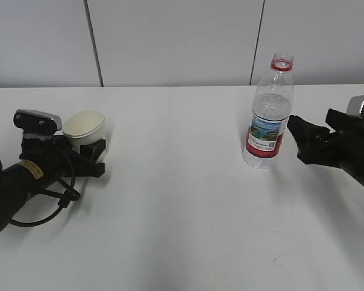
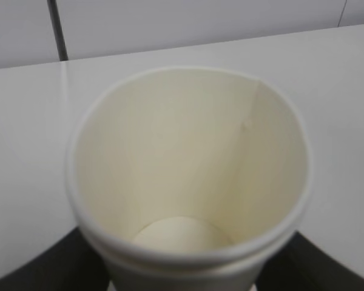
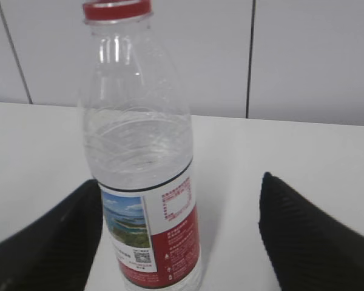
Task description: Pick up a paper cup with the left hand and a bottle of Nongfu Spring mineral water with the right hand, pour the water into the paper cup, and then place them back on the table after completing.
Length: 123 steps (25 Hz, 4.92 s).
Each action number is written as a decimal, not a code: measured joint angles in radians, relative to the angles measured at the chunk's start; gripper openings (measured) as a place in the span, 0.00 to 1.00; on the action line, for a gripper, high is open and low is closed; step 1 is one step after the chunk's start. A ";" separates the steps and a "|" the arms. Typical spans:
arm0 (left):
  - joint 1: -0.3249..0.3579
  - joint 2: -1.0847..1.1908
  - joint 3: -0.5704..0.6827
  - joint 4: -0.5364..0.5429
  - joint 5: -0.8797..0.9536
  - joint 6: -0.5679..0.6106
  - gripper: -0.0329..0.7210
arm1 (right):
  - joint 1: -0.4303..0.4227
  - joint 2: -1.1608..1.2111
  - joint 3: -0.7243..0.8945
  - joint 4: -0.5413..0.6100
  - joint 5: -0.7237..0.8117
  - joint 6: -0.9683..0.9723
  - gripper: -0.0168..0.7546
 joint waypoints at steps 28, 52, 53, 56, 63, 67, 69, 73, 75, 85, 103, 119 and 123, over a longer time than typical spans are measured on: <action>0.000 0.000 0.000 0.000 -0.001 0.000 0.58 | 0.000 0.242 -0.220 -0.125 -0.009 0.053 0.81; 0.000 0.000 0.000 0.008 -0.001 0.000 0.58 | 0.000 0.369 -0.359 -0.172 -0.009 0.093 0.70; 0.000 0.000 0.000 0.017 -0.001 0.000 0.58 | 0.000 0.369 -0.359 -0.172 -0.009 0.093 0.68; 0.000 0.000 0.000 0.061 -0.002 0.000 0.58 | 0.000 0.369 -0.359 -0.174 -0.009 0.093 0.62; 0.000 0.000 0.000 0.172 -0.004 -0.011 0.57 | 0.000 0.369 -0.360 -0.183 -0.007 0.076 0.60; -0.002 -0.004 0.000 0.247 -0.002 -0.030 0.57 | 0.000 0.343 -0.360 -0.191 0.046 -0.014 0.60; -0.020 -0.006 0.000 0.255 0.000 -0.033 0.57 | 0.000 0.313 -0.360 -0.196 0.110 -0.058 0.60; -0.082 -0.016 0.000 0.262 0.001 -0.034 0.57 | 0.000 0.249 -0.360 -0.199 0.244 -0.120 0.60; -0.120 -0.022 0.000 0.263 0.001 -0.035 0.57 | 0.000 0.222 -0.360 -0.204 0.301 -0.141 0.60; -0.250 -0.023 -0.051 0.265 0.001 -0.084 0.57 | 0.000 0.141 -0.388 -0.293 0.474 -0.166 0.60; -0.292 -0.023 -0.131 0.282 0.002 -0.120 0.57 | 0.002 0.141 -0.531 -0.552 0.588 -0.196 0.60; -0.293 -0.023 -0.190 0.335 0.068 -0.152 0.57 | 0.003 0.141 -0.648 -0.720 0.705 -0.273 0.60; -0.295 -0.023 -0.207 0.342 0.077 -0.162 0.57 | 0.003 0.141 -0.648 -0.722 0.705 -0.323 0.60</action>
